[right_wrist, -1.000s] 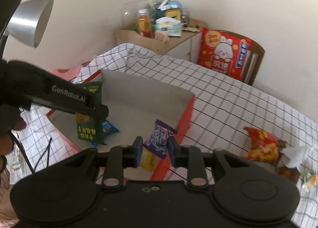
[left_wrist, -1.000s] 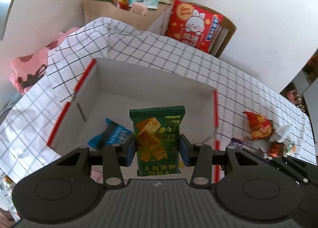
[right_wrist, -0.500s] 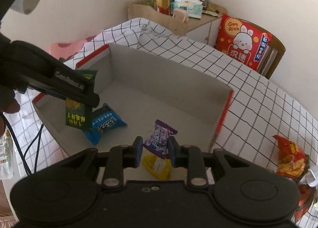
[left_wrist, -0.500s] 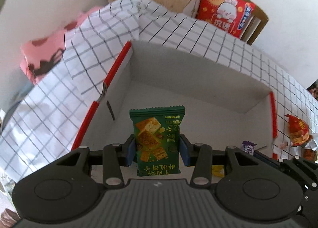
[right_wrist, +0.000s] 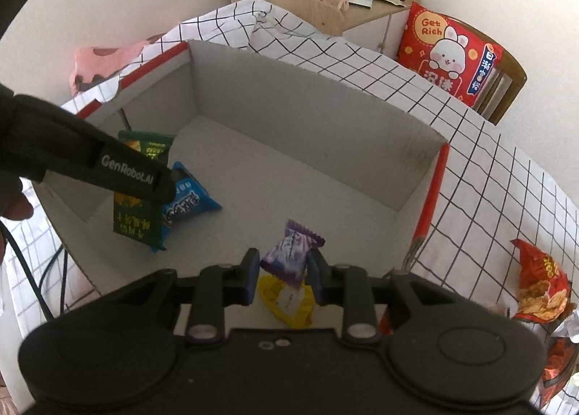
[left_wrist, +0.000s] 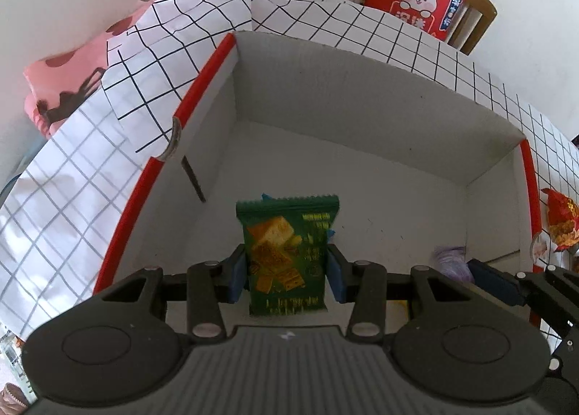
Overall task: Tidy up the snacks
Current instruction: 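Carry the green packet and purple candy into the box and release both, then move both tools back toward the red chip bag and white bag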
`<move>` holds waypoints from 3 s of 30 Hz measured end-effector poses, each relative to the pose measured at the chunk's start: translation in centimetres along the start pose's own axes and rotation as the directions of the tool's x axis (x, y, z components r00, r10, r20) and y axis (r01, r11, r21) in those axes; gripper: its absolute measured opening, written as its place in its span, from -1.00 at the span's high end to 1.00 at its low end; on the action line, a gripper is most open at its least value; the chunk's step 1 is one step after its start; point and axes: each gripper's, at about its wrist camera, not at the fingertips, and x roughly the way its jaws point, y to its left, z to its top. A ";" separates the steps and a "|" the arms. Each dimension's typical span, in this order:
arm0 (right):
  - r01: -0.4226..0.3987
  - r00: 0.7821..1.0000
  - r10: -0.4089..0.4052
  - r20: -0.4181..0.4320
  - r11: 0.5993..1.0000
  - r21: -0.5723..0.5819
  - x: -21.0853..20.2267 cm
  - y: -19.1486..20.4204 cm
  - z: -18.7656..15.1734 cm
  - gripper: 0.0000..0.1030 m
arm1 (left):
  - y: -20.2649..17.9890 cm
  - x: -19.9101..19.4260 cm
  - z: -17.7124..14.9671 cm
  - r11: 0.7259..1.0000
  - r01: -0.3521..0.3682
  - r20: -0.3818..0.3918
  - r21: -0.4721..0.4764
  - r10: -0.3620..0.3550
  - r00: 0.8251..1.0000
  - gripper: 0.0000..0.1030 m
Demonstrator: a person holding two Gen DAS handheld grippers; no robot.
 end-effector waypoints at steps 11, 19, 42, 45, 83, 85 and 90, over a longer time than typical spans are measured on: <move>-0.013 1.000 0.013 0.016 0.999 0.031 -1.4 -0.7 -0.4 0.09 | -0.5 -1.0 -1.0 1.000 0.013 0.036 0.005 -0.014 0.999 -0.05; -0.040 0.996 0.036 0.079 0.998 0.058 -4.6 -1.5 -1.1 -0.23 | -1.1 -3.6 -2.3 0.998 0.058 0.097 0.014 -0.060 0.994 -0.19; -0.103 0.964 0.048 0.261 0.973 0.204 -15.5 -7.9 -6.5 -0.73 | -7.7 -13.3 -7.0 0.977 0.152 0.354 0.152 -0.197 0.914 -0.33; -0.095 0.959 0.027 0.283 0.968 0.231 -16.6 -9.2 -7.7 -0.77 | -9.6 -13.9 -8.0 0.967 0.165 0.367 0.196 -0.229 0.902 -0.35; 0.156 0.945 -0.287 0.159 0.818 0.554 -14.4 -27.9 -19.2 -0.98 | -32.2 -6.7 -7.3 0.866 0.274 0.231 0.419 -0.393 0.890 -0.62; 0.151 0.949 -0.279 0.145 0.809 0.568 -13.4 -28.8 -19.2 -0.97 | -33.5 -6.3 -6.6 0.855 0.274 0.226 0.439 -0.401 0.888 -0.62; 0.142 0.960 -0.259 0.106 0.777 0.613 -11.0 -30.7 -19.1 -0.96 | -36.6 -4.1 -5.2 0.828 0.287 0.159 0.482 -0.405 0.900 -0.62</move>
